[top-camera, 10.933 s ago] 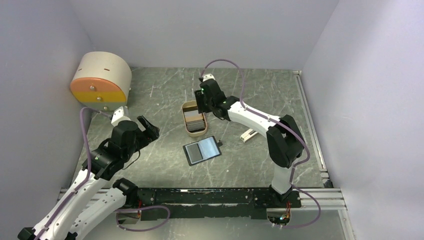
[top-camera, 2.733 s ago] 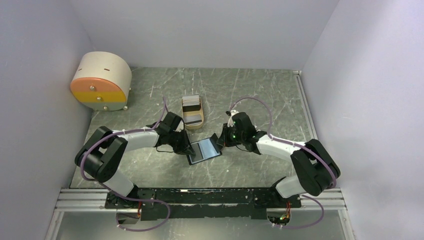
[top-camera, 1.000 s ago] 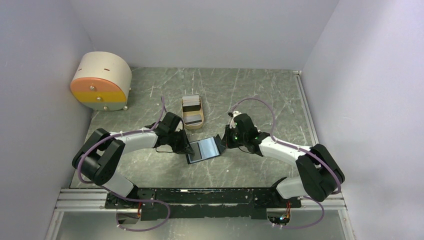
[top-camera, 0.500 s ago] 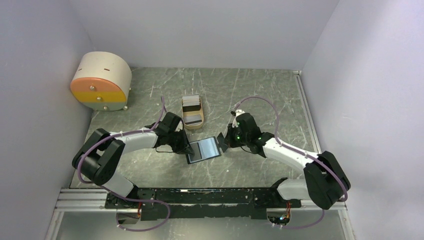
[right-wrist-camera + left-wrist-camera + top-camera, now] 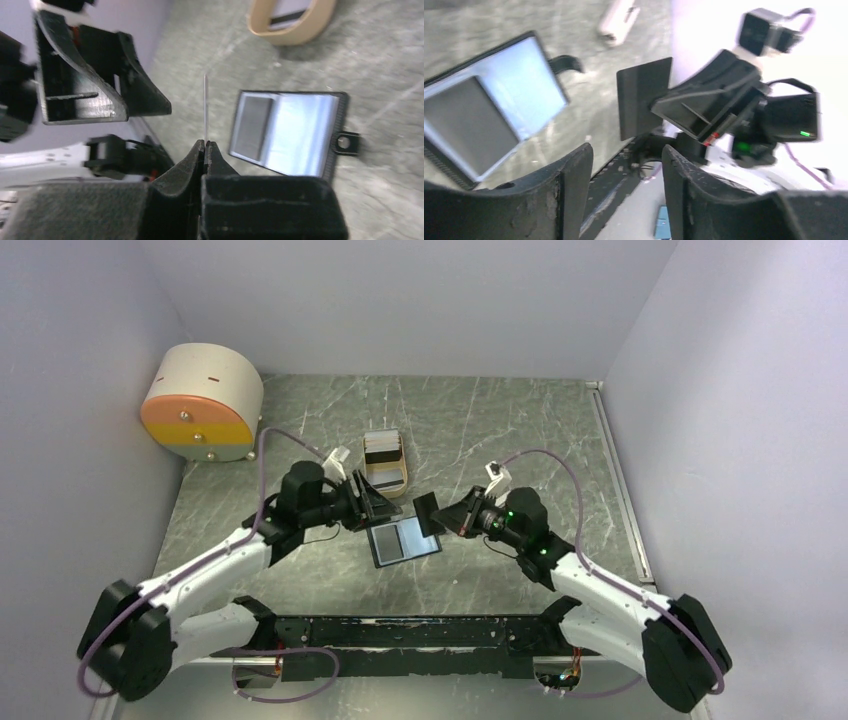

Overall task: Put the credit cards into the card holder
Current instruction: Insert the credit card into the card holder.

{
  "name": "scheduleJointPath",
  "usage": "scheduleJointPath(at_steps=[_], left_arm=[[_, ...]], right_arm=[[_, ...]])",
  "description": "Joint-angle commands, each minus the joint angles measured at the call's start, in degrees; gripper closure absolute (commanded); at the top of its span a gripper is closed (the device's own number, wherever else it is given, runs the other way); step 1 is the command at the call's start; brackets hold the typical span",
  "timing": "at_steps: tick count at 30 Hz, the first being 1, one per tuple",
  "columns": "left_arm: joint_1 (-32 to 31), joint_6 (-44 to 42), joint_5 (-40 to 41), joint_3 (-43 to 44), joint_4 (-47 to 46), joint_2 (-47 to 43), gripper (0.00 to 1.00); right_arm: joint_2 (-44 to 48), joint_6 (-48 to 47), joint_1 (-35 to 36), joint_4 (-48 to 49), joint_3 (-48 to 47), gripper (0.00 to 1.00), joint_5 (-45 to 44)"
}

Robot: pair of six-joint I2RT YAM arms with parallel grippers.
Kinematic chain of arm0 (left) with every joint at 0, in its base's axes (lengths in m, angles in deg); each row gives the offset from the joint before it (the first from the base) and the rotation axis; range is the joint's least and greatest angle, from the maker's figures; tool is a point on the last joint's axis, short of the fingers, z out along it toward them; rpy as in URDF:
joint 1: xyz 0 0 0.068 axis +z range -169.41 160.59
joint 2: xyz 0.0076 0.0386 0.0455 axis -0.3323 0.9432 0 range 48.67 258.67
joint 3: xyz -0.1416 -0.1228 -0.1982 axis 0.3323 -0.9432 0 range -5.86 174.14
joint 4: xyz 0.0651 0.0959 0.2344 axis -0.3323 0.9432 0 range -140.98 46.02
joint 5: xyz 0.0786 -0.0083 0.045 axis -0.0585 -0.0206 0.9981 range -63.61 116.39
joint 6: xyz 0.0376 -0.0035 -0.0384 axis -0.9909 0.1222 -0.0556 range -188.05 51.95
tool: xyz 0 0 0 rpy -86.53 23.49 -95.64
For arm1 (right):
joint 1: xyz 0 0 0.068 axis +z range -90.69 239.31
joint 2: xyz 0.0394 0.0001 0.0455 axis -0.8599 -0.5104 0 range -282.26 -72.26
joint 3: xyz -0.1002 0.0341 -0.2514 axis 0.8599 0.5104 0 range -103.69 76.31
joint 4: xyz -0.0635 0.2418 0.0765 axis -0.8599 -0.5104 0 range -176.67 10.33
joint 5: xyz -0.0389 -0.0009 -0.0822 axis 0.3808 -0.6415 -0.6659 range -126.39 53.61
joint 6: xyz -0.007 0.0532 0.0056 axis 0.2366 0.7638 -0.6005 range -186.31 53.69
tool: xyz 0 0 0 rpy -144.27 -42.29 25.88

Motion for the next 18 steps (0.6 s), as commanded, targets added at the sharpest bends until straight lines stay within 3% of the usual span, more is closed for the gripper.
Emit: scheduleJointPath(at_steps=[1, 6, 12, 18], left_arm=[[-0.1, 9.5, -4.1, -6.3, -17.3, -7.4, 0.38], [-0.2, 9.6, -5.8, -6.4, -23.4, -7.5, 0.34], [-0.2, 13.0, -8.6, -7.9, -35.6, -4.2, 0.40], [-0.9, 12.1, -9.7, -5.1, -36.5, -0.6, 0.46]], right_arm=[[6.2, 14.7, 0.0, 18.1, 4.4, 1.00, -1.2], [8.5, 19.8, 0.0, 24.9, 6.0, 1.00, -0.9], [7.2, 20.5, 0.0, 26.4, 4.6, 1.00, 1.4], [3.7, 21.9, 0.4, 29.4, 4.6, 1.00, 4.0]])
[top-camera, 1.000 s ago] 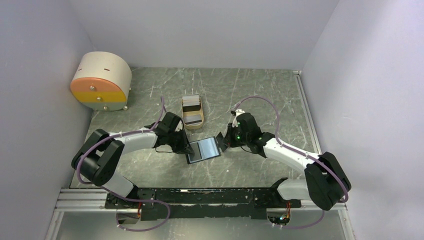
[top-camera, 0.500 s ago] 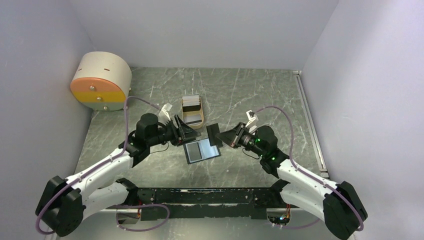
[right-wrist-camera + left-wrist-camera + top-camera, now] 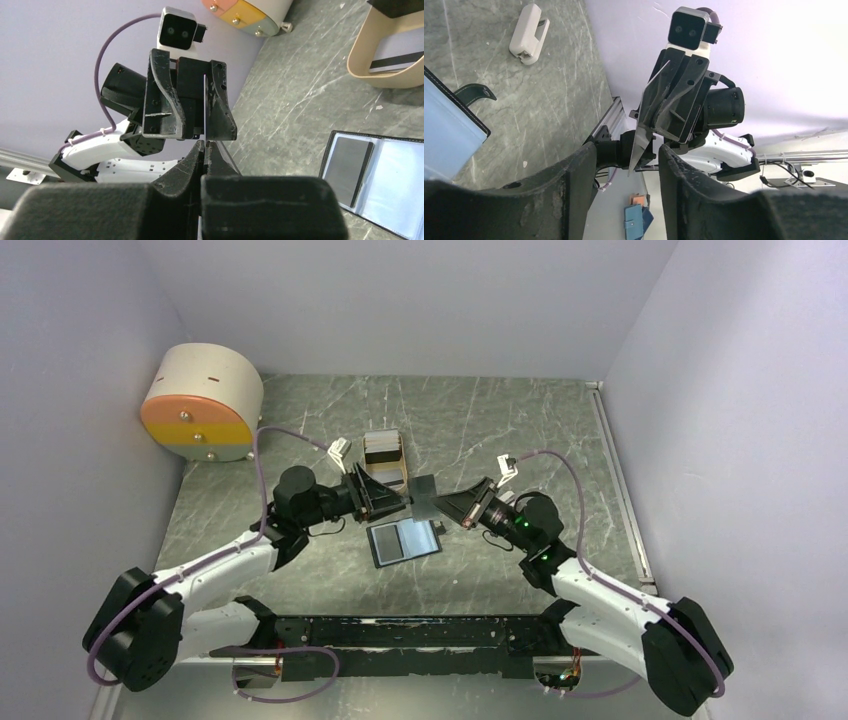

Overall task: Put the credit cards into the card holder
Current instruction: Insert the credit card into the card holder.

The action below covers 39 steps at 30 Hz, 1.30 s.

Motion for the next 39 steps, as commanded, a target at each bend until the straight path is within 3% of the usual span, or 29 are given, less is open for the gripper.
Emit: scheduleJointPath(at_steps=[1, 5, 12, 15, 17, 22, 25, 28, 33, 39], left_arm=[[-1.0, -0.1, -2.0, 2.5, -5.6, 1.9, 0.49], [-1.2, -0.3, -2.1, 3.1, -6.3, 3.2, 0.61], [-1.4, -1.1, -2.6, 3.7, -5.9, 4.6, 0.90], [-1.4, -0.9, -2.5, 2.9, -6.6, 4.5, 0.91], [-1.4, -1.7, -2.3, 2.9, -4.9, 3.8, 0.91], [-1.4, -7.9, 4.4, 3.8, 19.4, 0.2, 0.91], [-1.4, -8.0, 7.4, 1.3, 24.6, -1.0, 0.91], [-1.3, -8.7, 11.9, 1.7, 33.1, 0.1, 0.91], [-1.1, -11.1, 16.2, 4.3, 40.6, 4.6, 0.91], [-0.8, -10.9, 17.1, 6.6, 42.6, 9.5, 0.91]], right_arm=[[-2.1, 1.8, 0.5, 5.2, -0.9, 1.00, 2.5], [-3.5, 1.5, 0.9, 5.0, -0.9, 1.00, 2.7], [-4.7, 1.1, 1.0, 4.7, 0.0, 0.99, 2.7], [-5.6, 0.2, 1.0, 4.0, -0.1, 0.95, 3.0], [-5.6, -2.1, 1.0, 0.7, -1.1, 0.84, 3.0], [-2.0, -13.9, 0.7, -20.0, -6.0, 0.52, -4.6], [-1.7, -20.2, 0.3, -25.5, -8.0, 0.39, -6.6], [-4.5, -25.1, -0.1, -31.1, -10.1, 0.38, -9.3], [-11.7, -29.3, -0.6, -32.4, -12.1, 0.43, -8.6], [-20.1, -29.3, -0.7, -28.9, -11.9, 0.47, -5.9]])
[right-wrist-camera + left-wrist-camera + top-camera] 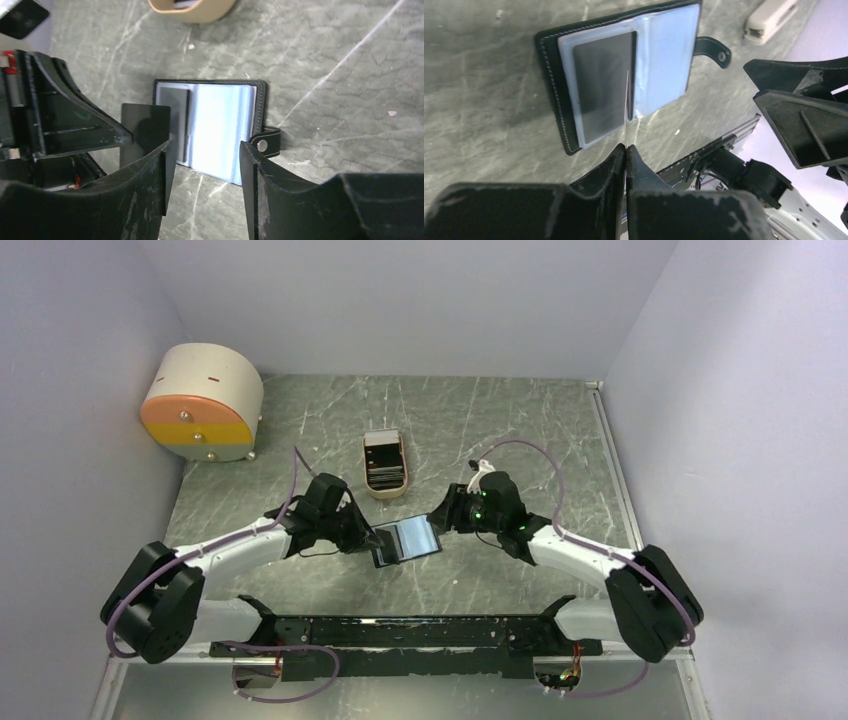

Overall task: Put the credit cards into the card holder
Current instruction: Insert the credit card into the card holder.

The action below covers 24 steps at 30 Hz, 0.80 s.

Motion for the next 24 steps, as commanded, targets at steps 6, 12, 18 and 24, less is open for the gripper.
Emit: scheduleJointPath(at_steps=[6, 12, 18, 24], left_arm=[[0.7, -1.3, 1.2, 3.0, -0.7, 4.1, 0.91], [0.8, -1.4, -0.3, 2.7, -4.2, 5.9, 0.91], [0.8, -1.6, -1.1, 2.0, -6.8, 5.8, 0.91], [0.8, -2.1, 0.3, 0.9, -9.1, 5.1, 0.91]], right_arm=[[-8.4, -2.2, -0.3, 4.9, -0.3, 0.53, 3.5], [-12.4, -4.2, -0.3, 4.3, -2.1, 0.58, 4.7], [-11.5, -3.2, -0.1, 4.4, -2.0, 0.60, 4.5], [-7.7, -2.6, 1.0, 2.2, -2.6, 0.57, 2.1]])
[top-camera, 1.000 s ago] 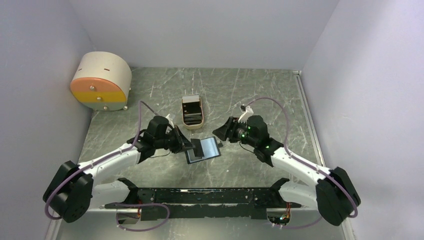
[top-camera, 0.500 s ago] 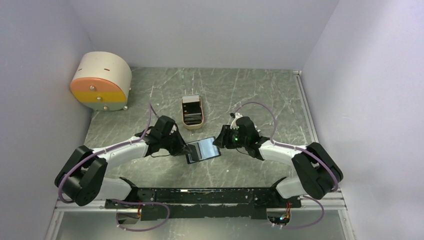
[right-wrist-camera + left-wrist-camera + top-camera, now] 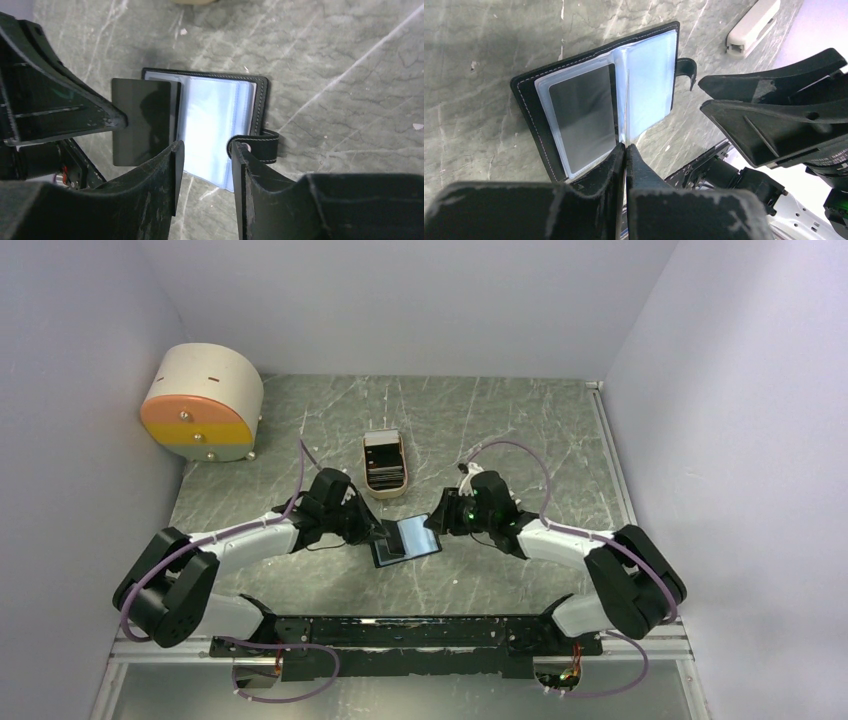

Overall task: Put the credit cards into the card holder
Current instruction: Insert the credit card into the card holder.

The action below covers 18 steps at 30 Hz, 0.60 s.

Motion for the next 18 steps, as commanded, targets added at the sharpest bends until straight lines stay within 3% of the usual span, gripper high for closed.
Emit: scheduleJointPath(at_steps=[1, 18], left_arm=[[0.3, -1.4, 0.2, -0.5, -3.0, -0.2, 0.91], [0.4, -1.3, -1.5, -3.5, -10.4, 3.6, 0.91]], right_arm=[[2.3, 0.2, 1.2, -0.1, -1.7, 0.57, -1.7], [-9.3, -3.0, 3.3, 0.1, -3.4, 0.57, -8.8]])
